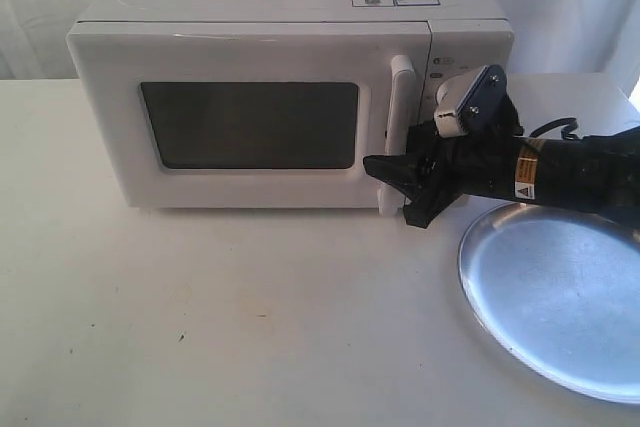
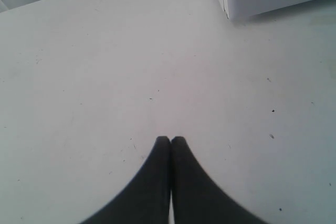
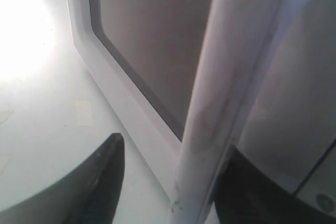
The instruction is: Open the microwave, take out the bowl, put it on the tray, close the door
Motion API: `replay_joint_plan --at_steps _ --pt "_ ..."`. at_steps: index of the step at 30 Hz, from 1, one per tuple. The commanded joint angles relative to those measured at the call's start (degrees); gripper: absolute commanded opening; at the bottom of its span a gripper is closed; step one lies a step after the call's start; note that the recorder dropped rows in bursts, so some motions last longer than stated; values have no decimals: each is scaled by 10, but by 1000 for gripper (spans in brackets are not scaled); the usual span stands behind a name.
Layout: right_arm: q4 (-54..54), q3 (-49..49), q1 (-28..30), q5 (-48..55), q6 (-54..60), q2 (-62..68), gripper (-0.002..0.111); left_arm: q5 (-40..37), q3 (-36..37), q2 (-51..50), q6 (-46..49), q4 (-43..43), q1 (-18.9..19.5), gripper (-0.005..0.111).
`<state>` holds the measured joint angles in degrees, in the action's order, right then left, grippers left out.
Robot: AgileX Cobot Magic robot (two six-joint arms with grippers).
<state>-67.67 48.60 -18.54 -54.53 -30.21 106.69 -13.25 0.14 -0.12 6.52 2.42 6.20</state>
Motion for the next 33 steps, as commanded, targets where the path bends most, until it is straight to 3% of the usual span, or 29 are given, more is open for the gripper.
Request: replay_joint_plan --at_steps 1,28,33 --pt "-195 9 -74 -154 62 -6 0 -1 -1 1 -2 -4 0 0" --pt "-246 0 -77 -154 35 -95 0 -1 -1 1 -2 -4 0 0" --pt "-278 0 -13 -101 -3 -95 0 -1 -1 1 -2 -4 0 0"
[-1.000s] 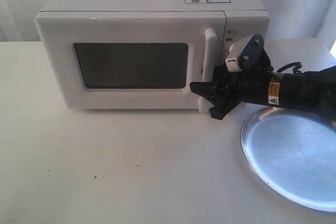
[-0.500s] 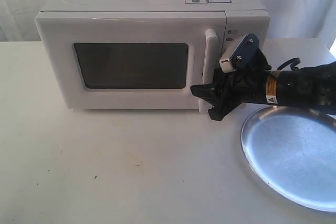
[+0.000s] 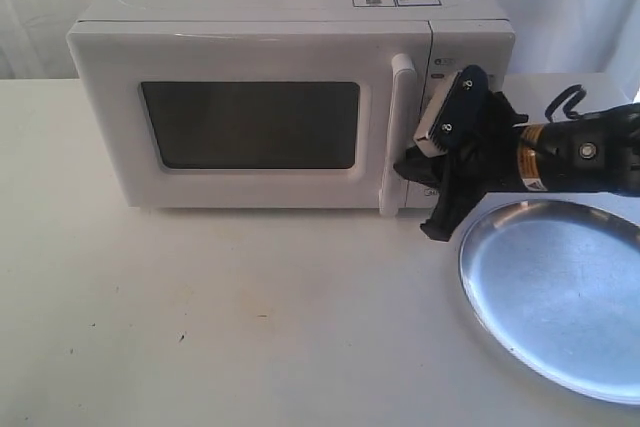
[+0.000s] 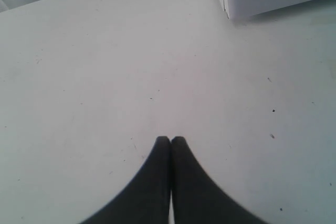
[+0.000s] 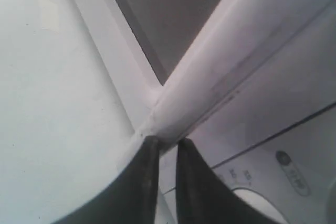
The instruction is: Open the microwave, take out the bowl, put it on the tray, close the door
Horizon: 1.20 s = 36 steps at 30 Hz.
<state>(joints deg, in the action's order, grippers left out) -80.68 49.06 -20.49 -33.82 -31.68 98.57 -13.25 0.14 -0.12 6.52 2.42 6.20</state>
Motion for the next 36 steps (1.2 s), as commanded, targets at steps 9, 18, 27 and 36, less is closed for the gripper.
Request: replay_joint_plan --at_steps 9,18,27,36 --pt "-187 -12 183 -361 -16 25 0 -1 -1 1 -2 -4 0 0" --pt "39 -11 169 -361 7 63 0 -1 -1 1 -2 -4 0 0" --pt "41 -11 120 -361 48 63 0 -1 -1 1 -2 -4 0 0" --pt "12 -11 104 -341 60 72 5 -1 -1 1 -2 -4 0 0"
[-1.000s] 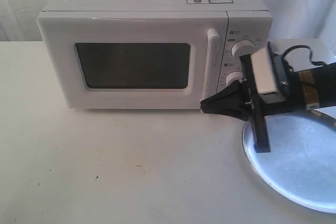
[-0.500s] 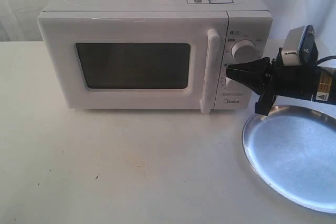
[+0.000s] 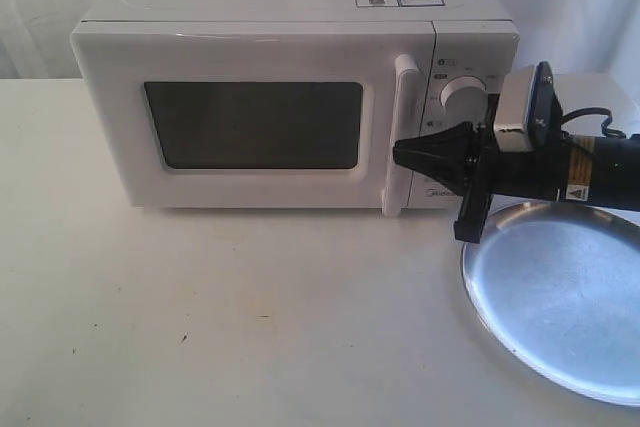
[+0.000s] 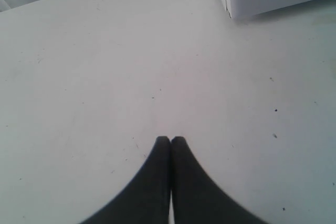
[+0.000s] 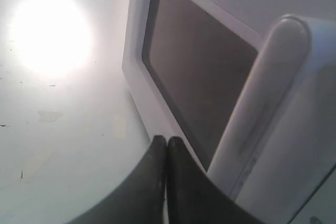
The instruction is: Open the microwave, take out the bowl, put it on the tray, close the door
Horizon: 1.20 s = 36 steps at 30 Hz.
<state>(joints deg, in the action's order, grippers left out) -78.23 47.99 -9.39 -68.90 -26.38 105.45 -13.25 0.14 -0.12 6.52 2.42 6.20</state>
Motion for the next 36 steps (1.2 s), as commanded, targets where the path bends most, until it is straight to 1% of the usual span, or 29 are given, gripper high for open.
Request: replay_joint_plan --at_steps 1,4,6,10,12,15,17,21,24,29,31,34,36 --pt "-12 0 -7 33 7 3 7 -1 -1 1 -2 -4 0 0" --pt "-12 0 -7 106 0 3 14 -1 -1 1 -2 -4 0 0" --pt "-12 0 -6 132 -10 3 19 -1 -1 1 -2 -4 0 0" --pt "-11 0 -6 129 -10 3 32 -1 -1 1 -2 -4 0 0" --pt "-11 0 -6 117 -10 3 41 -1 -1 1 -2 -4 0 0" --pt "-11 0 -6 91 -8 1 58 -1 -1 1 -2 -4 0 0" --pt "-11 0 -6 90 -8 -8 64 -1 -1 1 -2 -4 0 0" --pt "-4 0 -3 115 -8 -37 65 -1 -1 1 -2 -4 0 0" --pt "28 0 -5 93 -7 -36 65 -1 -1 1 -2 -4 0 0" --pt "115 12 -40 85 44 18 65 -1 -1 1 -2 -4 0 0" --pt "127 33 -54 78 45 45 64 -1 -1 1 -2 -4 0 0" --pt "127 62 -70 27 45 80 58 -1 -1 1 -2 -4 0 0" --pt "118 72 -79 -11 45 91 51 -1 -1 1 -2 -4 0 0"
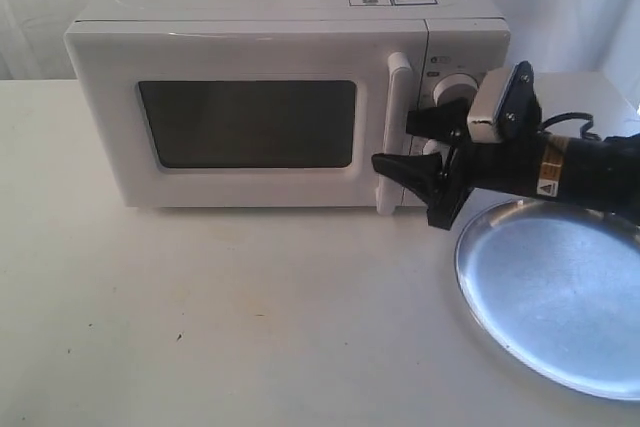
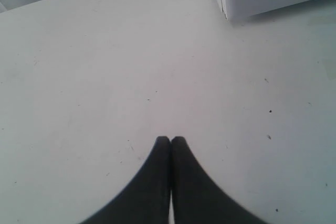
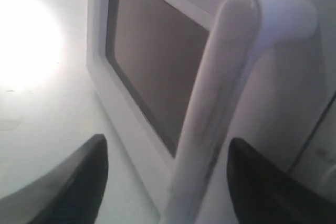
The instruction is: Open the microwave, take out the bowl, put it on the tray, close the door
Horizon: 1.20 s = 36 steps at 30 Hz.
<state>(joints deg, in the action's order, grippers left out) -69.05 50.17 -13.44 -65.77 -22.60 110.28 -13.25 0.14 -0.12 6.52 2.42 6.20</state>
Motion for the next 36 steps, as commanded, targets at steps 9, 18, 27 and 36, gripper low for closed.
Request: replay_joint_plan --at_steps 9,18,27,36 --pt "-19 53 -54 -42 17 40 40 -1 -1 1 -2 -4 0 0" --pt "-95 53 -54 -42 9 23 28 -1 -1 1 -2 -4 0 0" --pt "-161 53 -78 -42 -32 -4 10 -1 -1 1 -2 -4 0 0" --pt "-237 51 -89 -42 -67 -91 0 -1 -1 1 -2 -4 0 0"
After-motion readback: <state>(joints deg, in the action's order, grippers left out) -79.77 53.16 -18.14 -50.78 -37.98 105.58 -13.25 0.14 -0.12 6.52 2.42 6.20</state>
